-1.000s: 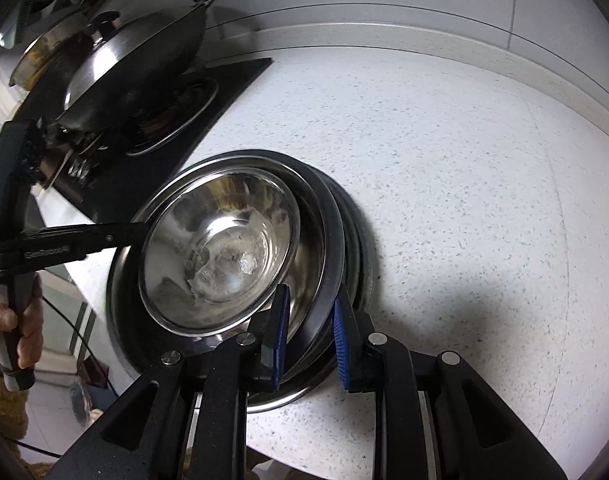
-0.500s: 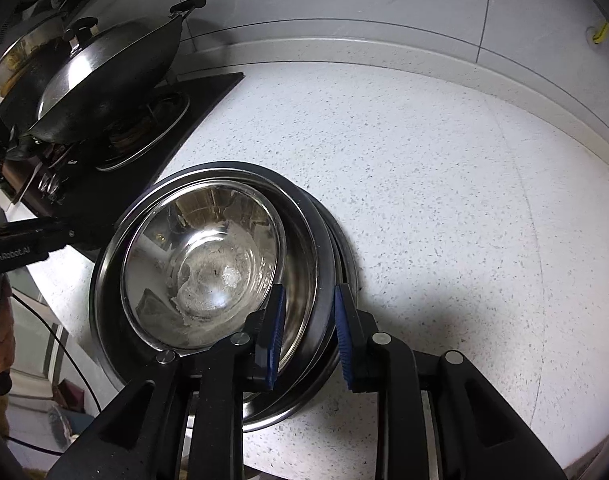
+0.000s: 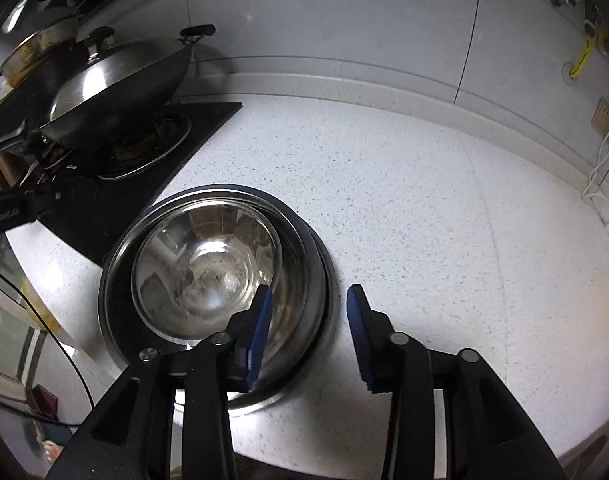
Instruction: Organize plates and bowls
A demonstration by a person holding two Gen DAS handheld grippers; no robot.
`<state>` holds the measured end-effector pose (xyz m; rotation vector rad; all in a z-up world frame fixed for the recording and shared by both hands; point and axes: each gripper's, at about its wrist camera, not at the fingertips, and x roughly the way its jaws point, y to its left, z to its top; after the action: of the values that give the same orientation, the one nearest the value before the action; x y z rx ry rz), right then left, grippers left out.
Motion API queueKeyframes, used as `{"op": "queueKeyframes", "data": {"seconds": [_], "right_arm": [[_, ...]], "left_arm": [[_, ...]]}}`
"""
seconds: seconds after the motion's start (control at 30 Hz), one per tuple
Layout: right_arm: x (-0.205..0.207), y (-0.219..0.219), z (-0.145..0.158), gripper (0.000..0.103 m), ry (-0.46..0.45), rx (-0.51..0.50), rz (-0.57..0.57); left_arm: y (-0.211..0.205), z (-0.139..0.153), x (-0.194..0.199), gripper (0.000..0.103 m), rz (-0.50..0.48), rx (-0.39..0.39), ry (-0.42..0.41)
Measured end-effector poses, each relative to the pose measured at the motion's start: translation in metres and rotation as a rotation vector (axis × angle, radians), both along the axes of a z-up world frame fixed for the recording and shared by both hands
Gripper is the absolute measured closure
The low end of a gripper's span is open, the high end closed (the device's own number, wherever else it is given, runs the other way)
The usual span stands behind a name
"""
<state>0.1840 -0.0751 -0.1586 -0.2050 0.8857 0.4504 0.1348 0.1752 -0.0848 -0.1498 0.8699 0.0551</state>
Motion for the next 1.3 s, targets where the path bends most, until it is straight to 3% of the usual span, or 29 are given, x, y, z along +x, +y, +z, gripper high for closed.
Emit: {"op": "queueKeyframes", "data": {"seconds": [0.37,0.5,0.7,1.0,1.3], "right_arm": [[-0.038,-0.059,0.008,0.064,-0.028,0.056,0.039],[-0.05,-0.08,0.013,0.061,-0.051,0.074,0.033],[-0.064,-0.103,0.024,0.055,-0.07,0.088,-0.008],[-0.091,-0.112,0.038,0.048,-0.092,0.071,-0.088],[-0.129,-0.098,0.046,0.048,-0.103,0.054,-0.142]], "left_arm": [[-0.079,0.028,-0.054,0.088,0.046,0.06,-0.076],[-0.106,0.035,-0.07,0.088,0.059,0.113,-0.068],[-0.131,0.041,-0.082,0.088,0.031,0.109,-0.063],[-0.14,0.042,-0.104,0.088,-0.057,0.085,-0.073],[-0.126,0.041,-0.133,0.088,-0.11,0.046,-0.084]]}}
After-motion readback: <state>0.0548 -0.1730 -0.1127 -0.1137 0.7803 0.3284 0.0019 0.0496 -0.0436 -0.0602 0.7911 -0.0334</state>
